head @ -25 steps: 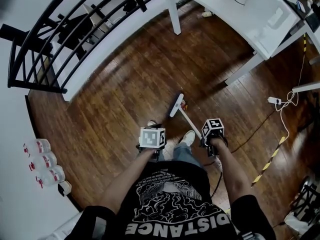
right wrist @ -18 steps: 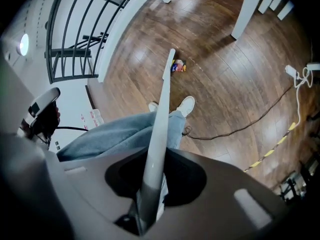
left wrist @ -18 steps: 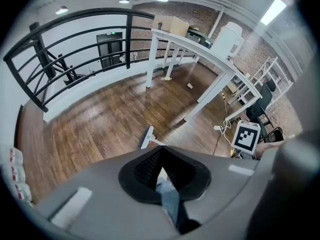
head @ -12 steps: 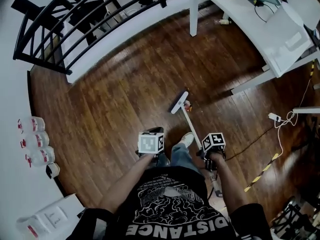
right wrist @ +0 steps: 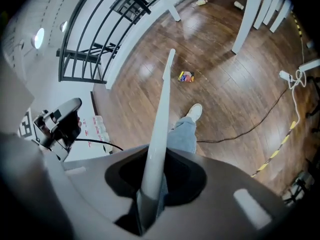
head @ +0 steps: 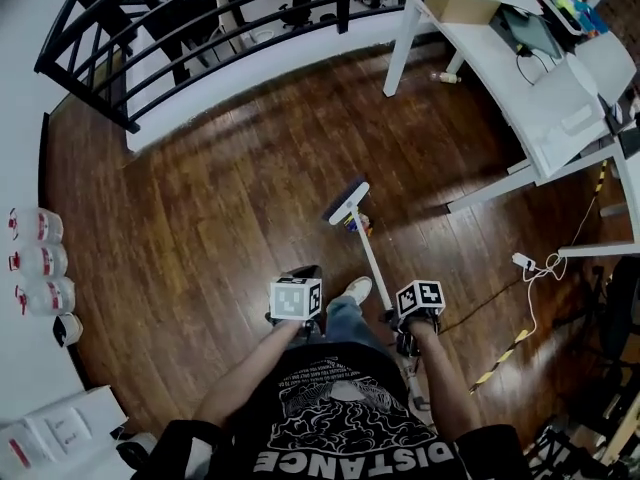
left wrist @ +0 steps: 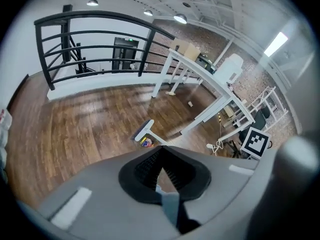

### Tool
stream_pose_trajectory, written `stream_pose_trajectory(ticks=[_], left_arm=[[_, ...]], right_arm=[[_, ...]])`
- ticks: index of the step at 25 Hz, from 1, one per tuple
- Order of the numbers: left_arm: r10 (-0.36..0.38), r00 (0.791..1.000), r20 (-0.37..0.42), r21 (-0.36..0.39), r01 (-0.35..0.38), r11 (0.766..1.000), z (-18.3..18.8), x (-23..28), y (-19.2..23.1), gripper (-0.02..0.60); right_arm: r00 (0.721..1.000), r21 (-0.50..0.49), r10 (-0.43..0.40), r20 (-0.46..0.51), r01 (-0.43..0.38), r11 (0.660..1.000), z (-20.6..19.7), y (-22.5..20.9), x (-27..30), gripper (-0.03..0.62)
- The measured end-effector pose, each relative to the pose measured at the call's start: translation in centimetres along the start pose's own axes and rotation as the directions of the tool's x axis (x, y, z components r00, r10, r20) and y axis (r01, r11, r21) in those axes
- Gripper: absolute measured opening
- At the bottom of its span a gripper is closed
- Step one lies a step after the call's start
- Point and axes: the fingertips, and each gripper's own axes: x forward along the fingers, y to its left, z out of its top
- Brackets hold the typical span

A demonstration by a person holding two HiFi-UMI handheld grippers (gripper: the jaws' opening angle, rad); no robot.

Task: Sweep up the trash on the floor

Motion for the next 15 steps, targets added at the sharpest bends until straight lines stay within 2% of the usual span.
stream_pose_trajectory(ticks=[8,12,15], left_arm=[[-0.039,0.996,0.076,-0.046,0.042,0.998,-5.0,-5.9,2.5,0.005],[-0.061,0.995,0.082,-0.085,0.068,0.994,-8.2,-7.4,2.3,0.005],[-0.09,0.991,0.098,-0.082,0.098,0.992,-9.5,-8.6,1.3,0.005]], right_arm=[[0.987,0.043,0.059,0.15,-0.066,0.997,-4.2,5.4,-0.6,0.066],[0.98,0.015,0.053,0.19,-0.057,0.998,-6.7,6.6,-1.5,0.066],[0.975,0.001,0.053,0.217,-0.055,0.999,-8.5,7.3,-2.4,0.066]])
